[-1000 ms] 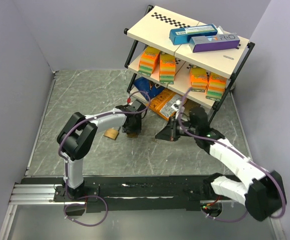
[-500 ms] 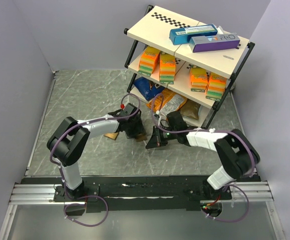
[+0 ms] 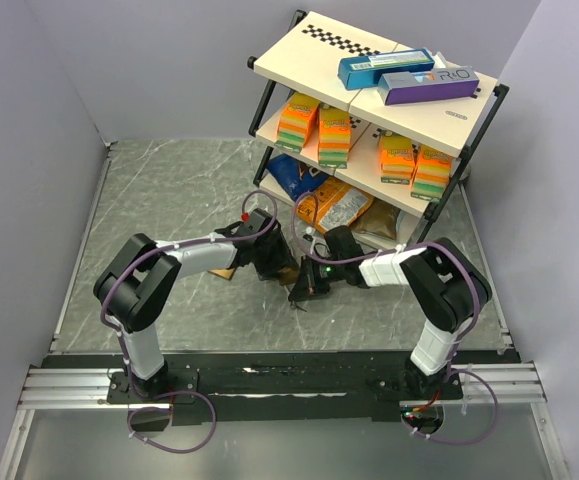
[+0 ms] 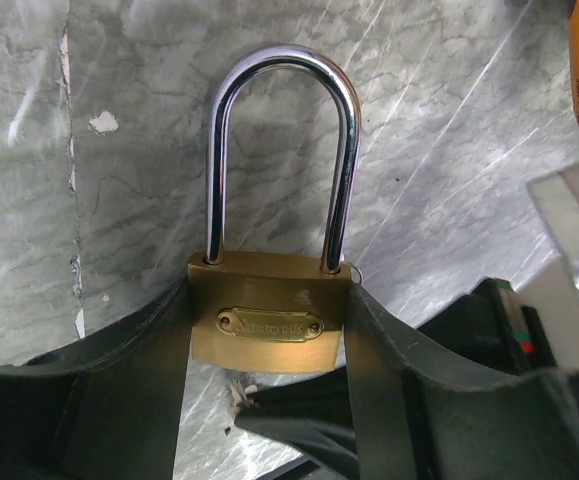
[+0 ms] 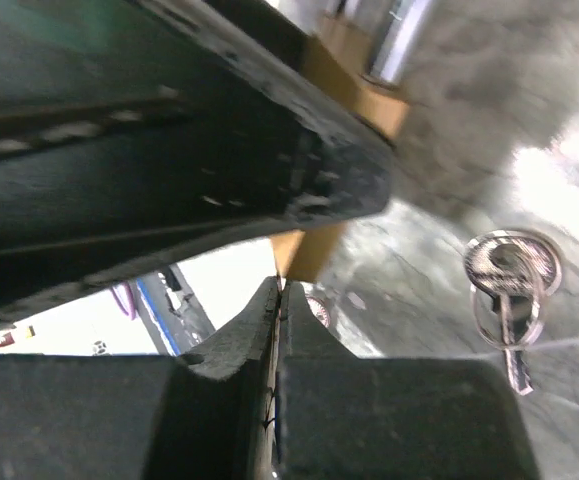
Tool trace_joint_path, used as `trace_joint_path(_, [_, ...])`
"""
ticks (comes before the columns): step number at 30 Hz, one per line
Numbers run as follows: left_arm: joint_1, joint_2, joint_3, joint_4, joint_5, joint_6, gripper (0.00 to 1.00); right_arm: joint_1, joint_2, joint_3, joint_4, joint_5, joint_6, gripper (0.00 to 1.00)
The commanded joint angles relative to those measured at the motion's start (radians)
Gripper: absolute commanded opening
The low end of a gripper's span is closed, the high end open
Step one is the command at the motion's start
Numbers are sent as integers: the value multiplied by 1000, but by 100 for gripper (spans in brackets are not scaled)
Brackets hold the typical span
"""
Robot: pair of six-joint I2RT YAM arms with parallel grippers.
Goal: Unlock with the key
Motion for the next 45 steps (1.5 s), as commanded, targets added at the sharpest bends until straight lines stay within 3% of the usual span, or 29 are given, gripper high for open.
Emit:
trace_joint_path(1, [-4,22,-33,-75,-45,-2,1,-7,-14,25,-19,39,-2,0])
trace_joint_path(25, [-4,60,-12,-102,-62,16,1,-41,-85,-24,23,66,-23,0])
trace_joint_path(45, [-4,54,-15,-102,-62,16,1,-48,-52,30,-6,91,-17,0])
